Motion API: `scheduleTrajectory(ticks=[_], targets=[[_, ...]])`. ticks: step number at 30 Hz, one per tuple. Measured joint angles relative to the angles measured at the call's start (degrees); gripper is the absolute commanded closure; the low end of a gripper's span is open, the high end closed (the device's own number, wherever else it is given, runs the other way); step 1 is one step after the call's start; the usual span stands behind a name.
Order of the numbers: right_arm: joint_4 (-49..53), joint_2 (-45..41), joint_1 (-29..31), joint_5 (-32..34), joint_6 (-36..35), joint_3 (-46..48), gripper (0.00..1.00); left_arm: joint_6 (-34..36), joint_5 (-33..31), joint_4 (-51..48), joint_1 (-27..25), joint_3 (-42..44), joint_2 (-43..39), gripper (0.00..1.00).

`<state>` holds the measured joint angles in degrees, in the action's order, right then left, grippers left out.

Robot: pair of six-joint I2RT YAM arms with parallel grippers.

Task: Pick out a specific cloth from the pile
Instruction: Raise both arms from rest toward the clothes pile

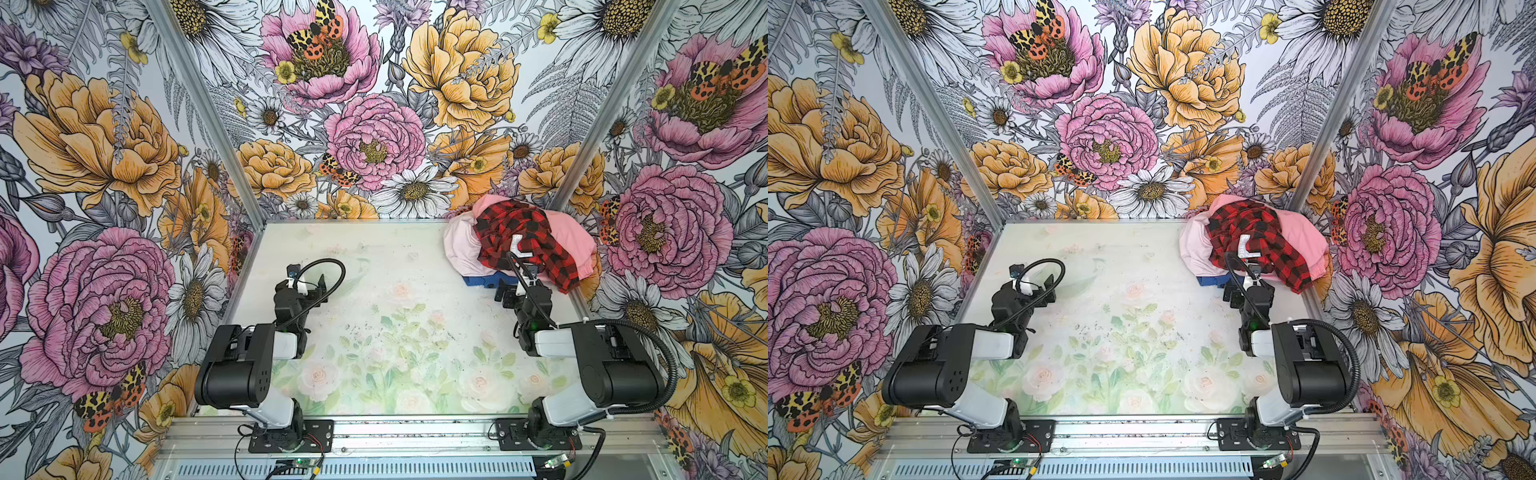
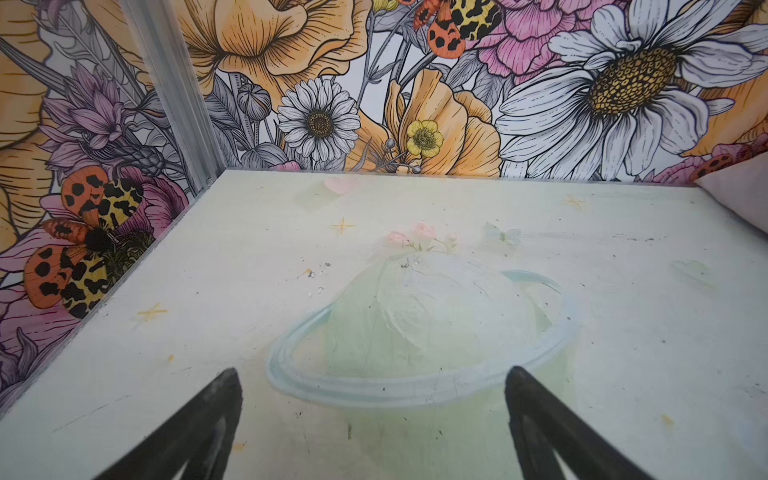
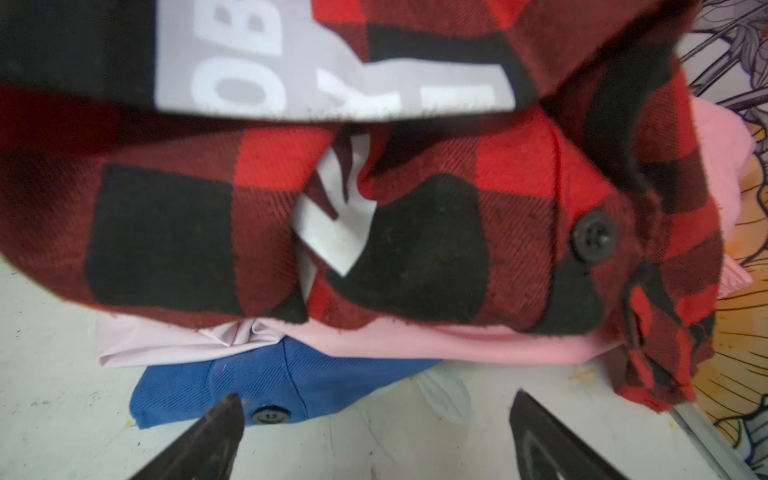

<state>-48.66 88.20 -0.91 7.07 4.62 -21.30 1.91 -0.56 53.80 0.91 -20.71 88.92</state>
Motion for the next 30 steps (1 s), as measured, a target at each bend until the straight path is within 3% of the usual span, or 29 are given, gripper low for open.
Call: scheduleTrajectory(ticks=[23,26,30], targets=[[0.0,0.0,0.0,0.0,0.0,0.0,0.01,-1.6,5.1,0.0,2.8,0.0,0.0,0.01],[0.9,-1.8,0.0,0.0,0.0,0.3,0.01,-1.6,3.3,-2.0,2.2,0.0,-1.9,0.01],[6.7,-13.3,0.2,0.2,0.7,1.1,0.05,-1.7,-5.4,-12.8,-3.0,-1.8,-13.4,0.01]])
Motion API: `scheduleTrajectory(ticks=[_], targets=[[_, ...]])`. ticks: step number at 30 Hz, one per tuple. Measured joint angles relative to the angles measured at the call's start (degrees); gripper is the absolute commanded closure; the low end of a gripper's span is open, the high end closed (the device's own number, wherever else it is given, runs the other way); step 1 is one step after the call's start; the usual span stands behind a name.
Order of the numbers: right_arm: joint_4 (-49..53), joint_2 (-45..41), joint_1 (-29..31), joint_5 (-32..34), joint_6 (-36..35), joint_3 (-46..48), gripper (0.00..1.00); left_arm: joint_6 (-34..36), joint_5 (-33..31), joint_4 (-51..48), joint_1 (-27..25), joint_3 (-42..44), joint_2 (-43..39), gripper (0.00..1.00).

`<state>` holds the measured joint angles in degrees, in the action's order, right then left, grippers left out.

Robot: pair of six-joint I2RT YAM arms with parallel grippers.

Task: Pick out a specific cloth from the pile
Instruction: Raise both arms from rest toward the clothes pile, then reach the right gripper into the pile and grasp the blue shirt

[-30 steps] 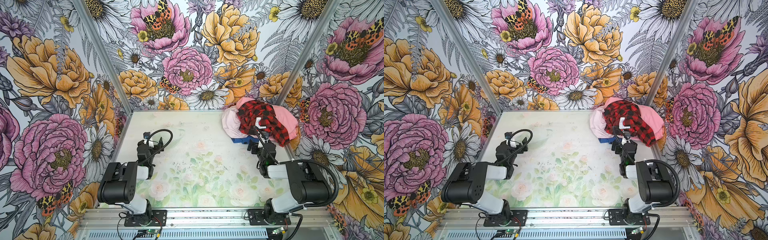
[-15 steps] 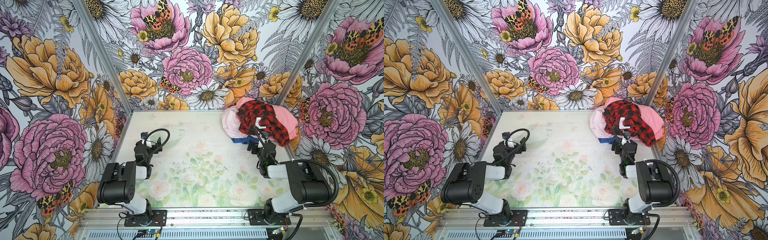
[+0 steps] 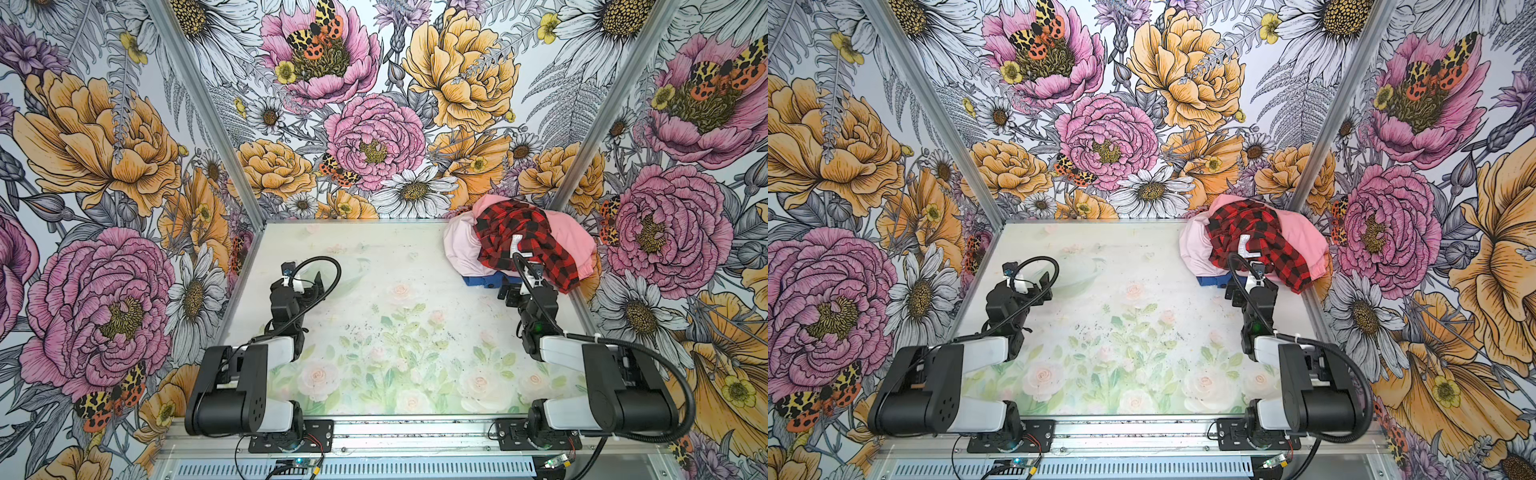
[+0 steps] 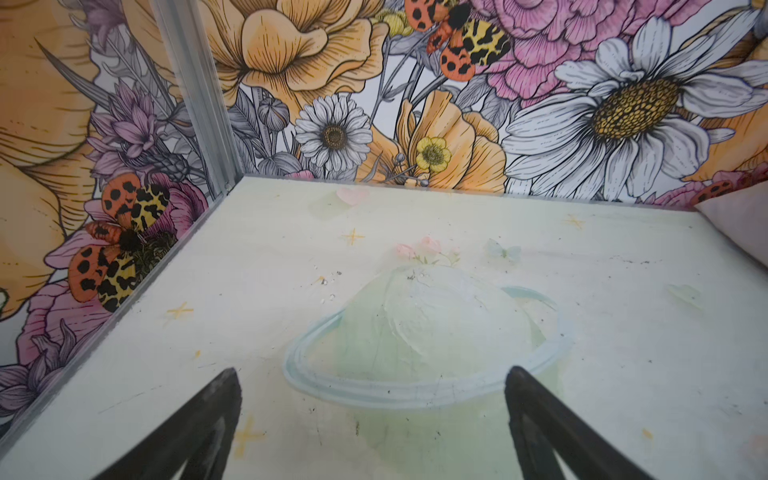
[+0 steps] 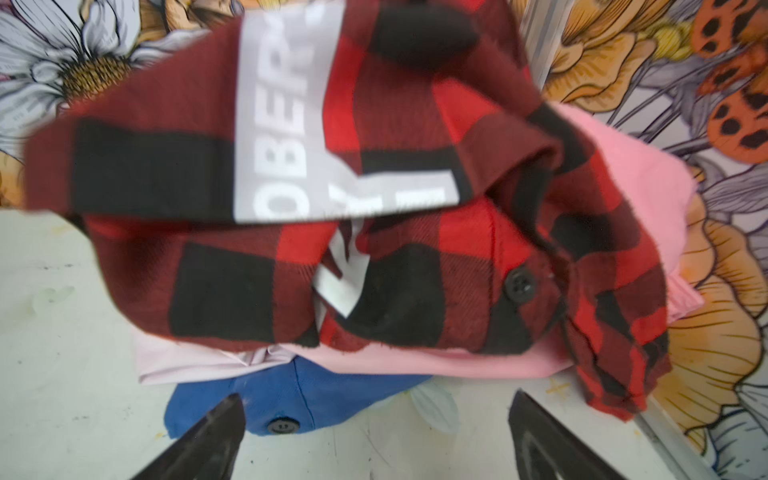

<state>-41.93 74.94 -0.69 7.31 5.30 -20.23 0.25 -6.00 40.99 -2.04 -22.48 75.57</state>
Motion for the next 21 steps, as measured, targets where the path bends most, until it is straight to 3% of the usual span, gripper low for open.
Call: scheduleTrajectory(ticks=[6,11,14,16,19,21], targets=[[19.1,-12.2,3.4,2.1,3.5,-3.8,0.05,-0.9,-6.6,-15.9,-12.7,-13.0,-5.6,0.01],[41.3,-13.6,6.6,1.7,7.1,-13.1,0.06,-0.2,-6.5,-32.3,-28.3,-24.9,-3.9,0.01],[49.5,-13.7,7.7,0.4,11.1,-16.7,0.06,-0.4,-4.6,-41.4,-36.5,-31.9,-1.5,0.01],[53.3,-12.6,8.2,0.4,13.3,-17.7,0.07,-1.1,-2.7,-46.1,-40.1,-35.7,0.0,0.01],[57.9,-5.6,8.4,0.3,15.3,-20.0,0.22,-3.1,-0.6,-50.5,-44.1,-38.3,1.3,0.01],[60.1,2.3,8.4,-0.9,16.0,-22.7,0.27,-4.6,0.2,-52.5,-46.5,-38.4,1.6,0.01]])
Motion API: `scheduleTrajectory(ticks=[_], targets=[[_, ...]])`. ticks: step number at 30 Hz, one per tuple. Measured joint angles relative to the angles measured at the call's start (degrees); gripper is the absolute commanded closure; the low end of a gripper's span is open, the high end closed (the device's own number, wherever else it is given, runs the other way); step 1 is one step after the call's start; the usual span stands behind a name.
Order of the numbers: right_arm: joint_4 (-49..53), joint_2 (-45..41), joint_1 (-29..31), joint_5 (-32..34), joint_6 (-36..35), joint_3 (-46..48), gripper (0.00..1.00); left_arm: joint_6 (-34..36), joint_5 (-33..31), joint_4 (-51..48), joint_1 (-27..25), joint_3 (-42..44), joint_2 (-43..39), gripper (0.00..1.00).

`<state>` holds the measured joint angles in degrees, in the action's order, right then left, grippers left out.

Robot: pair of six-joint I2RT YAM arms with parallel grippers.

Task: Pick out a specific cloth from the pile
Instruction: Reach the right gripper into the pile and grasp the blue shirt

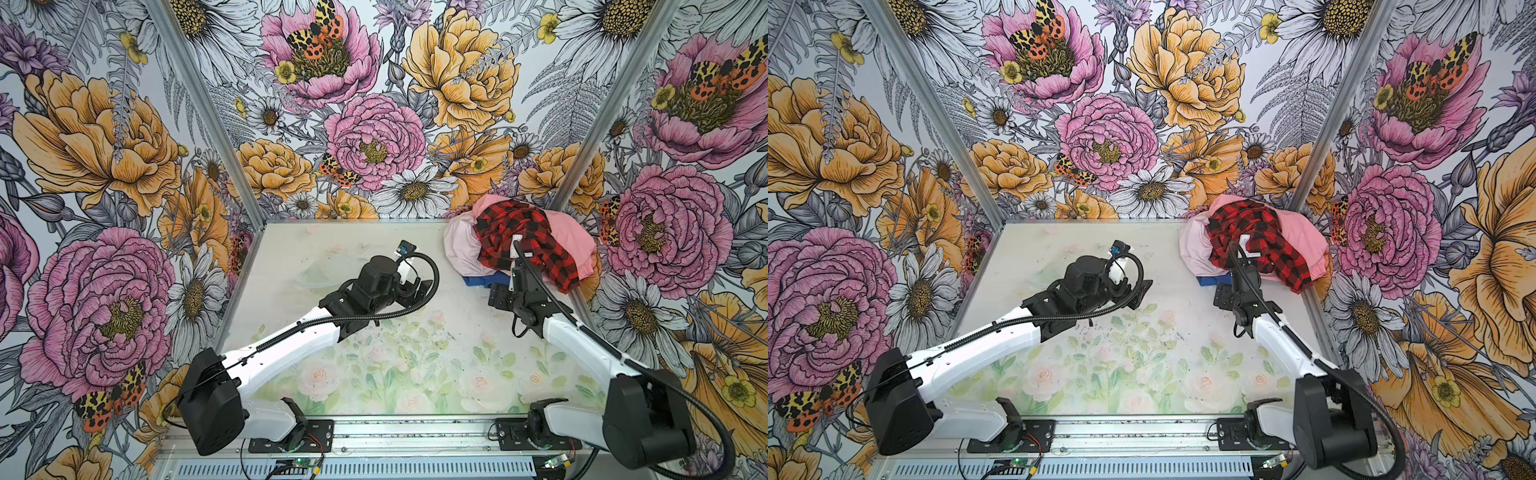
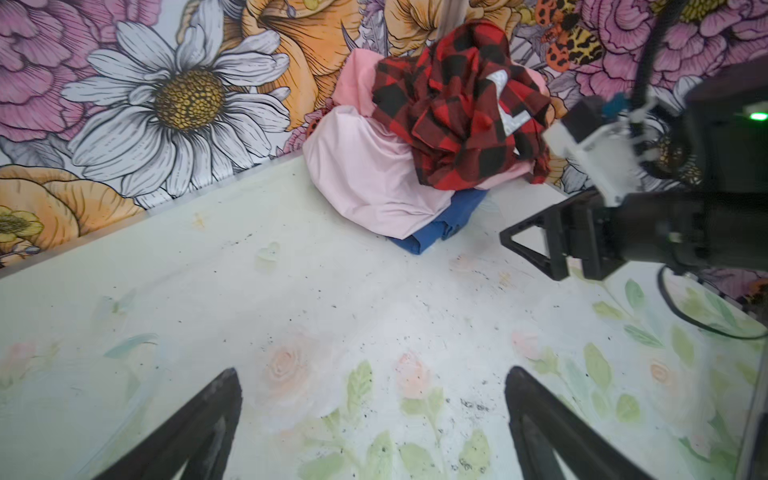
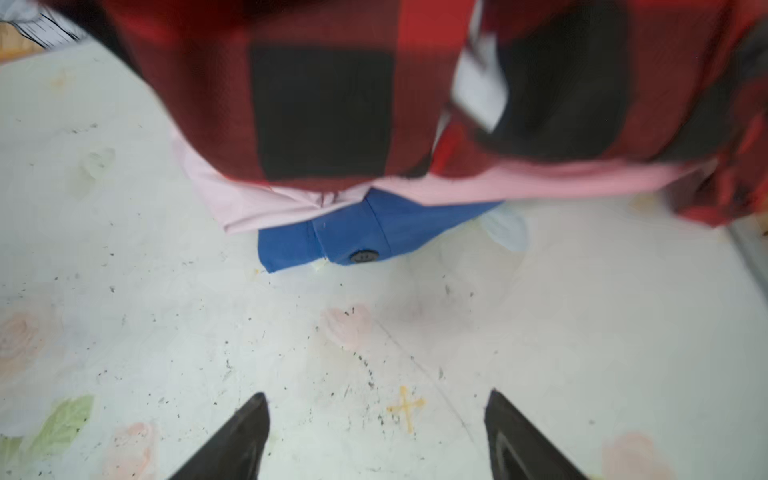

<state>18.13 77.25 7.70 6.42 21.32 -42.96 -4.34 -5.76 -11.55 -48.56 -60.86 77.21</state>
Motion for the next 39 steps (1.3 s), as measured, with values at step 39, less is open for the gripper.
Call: scheduleTrajectory(ticks=[39], targets=[[11.2,34.5,2.8,14.5,-18.1,-31.7,0.66,-3.5,-0.2,-3.7,-3.0,-1.1,2.4,0.01]])
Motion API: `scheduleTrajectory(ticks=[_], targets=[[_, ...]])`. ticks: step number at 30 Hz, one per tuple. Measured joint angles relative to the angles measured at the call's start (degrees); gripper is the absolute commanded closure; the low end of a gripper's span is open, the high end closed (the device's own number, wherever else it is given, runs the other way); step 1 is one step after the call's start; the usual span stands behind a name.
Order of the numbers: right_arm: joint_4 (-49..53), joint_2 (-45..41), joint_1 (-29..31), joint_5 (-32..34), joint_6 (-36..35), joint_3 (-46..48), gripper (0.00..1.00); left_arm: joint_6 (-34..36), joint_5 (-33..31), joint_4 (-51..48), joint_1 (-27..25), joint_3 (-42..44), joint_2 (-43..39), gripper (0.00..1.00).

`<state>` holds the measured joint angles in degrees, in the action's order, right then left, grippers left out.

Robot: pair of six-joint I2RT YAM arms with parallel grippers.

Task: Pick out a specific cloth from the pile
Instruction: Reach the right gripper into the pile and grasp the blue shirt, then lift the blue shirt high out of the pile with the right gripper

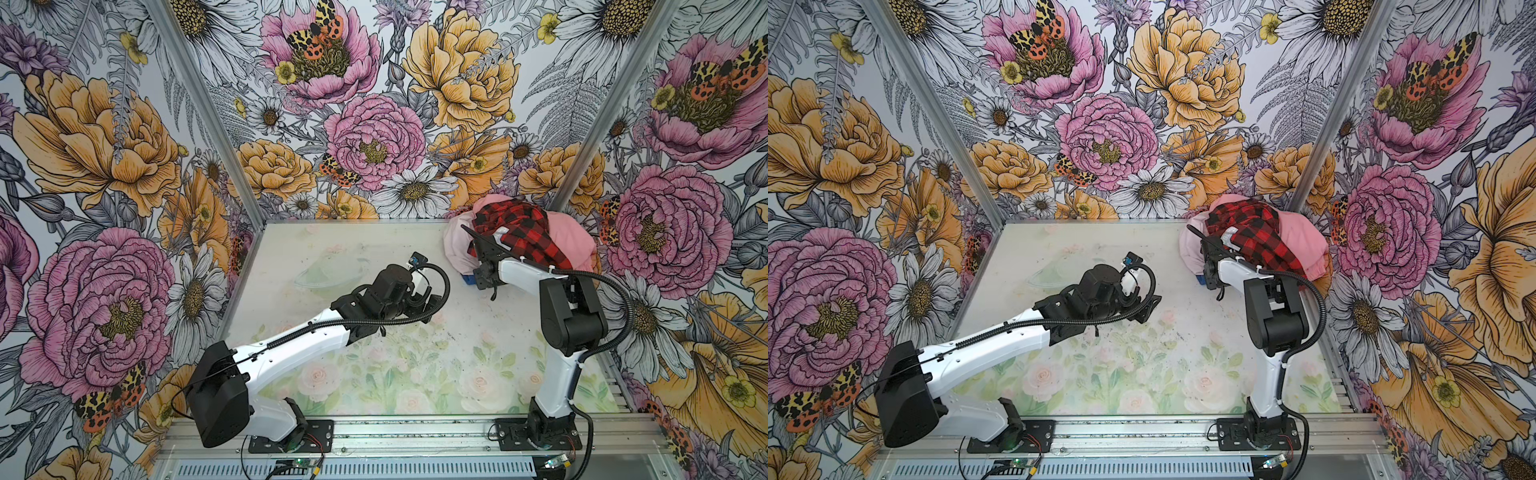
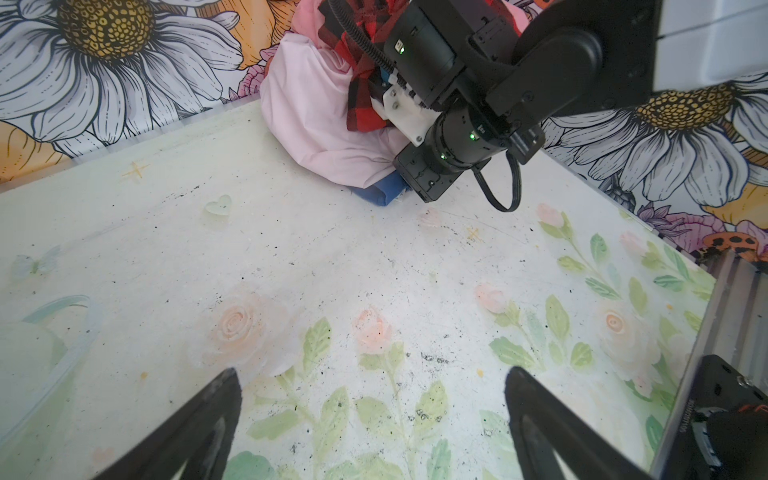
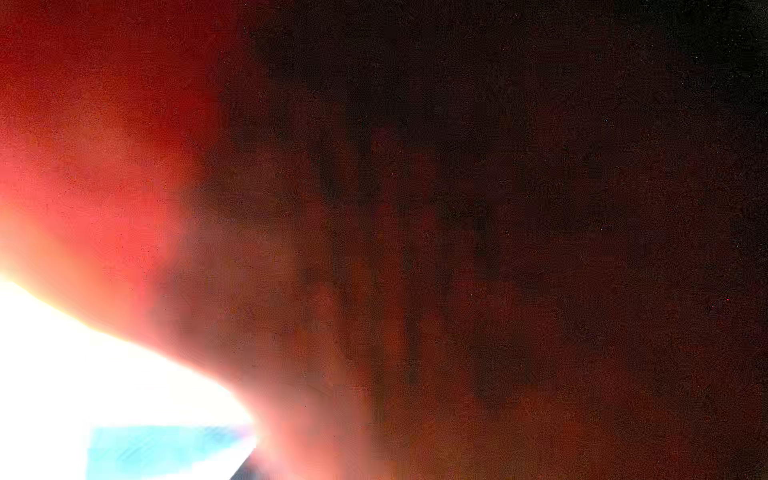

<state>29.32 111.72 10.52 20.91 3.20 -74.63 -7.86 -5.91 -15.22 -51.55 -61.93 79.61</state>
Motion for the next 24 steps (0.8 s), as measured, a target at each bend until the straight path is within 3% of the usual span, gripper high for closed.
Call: scheduleTrajectory(ticks=[2,7,12,18,24], targets=[[-0.1,0.2,-0.1,0.1,-0.6,-0.3,0.8,-0.4,0.0,0.0,-0.1,0.0,0.0,0.01],[-0.8,0.0,-0.1,-0.1,-0.8,-0.3,1.0,-0.9,0.1,0.0,-0.4,0.0,0.0,0.01],[-1.2,-4.9,0.0,-1.5,0.7,2.8,1.0,-1.3,0.2,0.0,-0.7,0.0,-0.1,0.01],[5.9,-18.8,-0.2,-2.9,2.3,2.6,1.0,-1.2,0.3,0.0,-2.2,0.0,-1.3,0.01],[18.8,-22.3,-1.4,-3.5,0.7,-20.4,1.0,-1.2,0.3,-0.2,-2.7,0.7,-4.8,0.01]])
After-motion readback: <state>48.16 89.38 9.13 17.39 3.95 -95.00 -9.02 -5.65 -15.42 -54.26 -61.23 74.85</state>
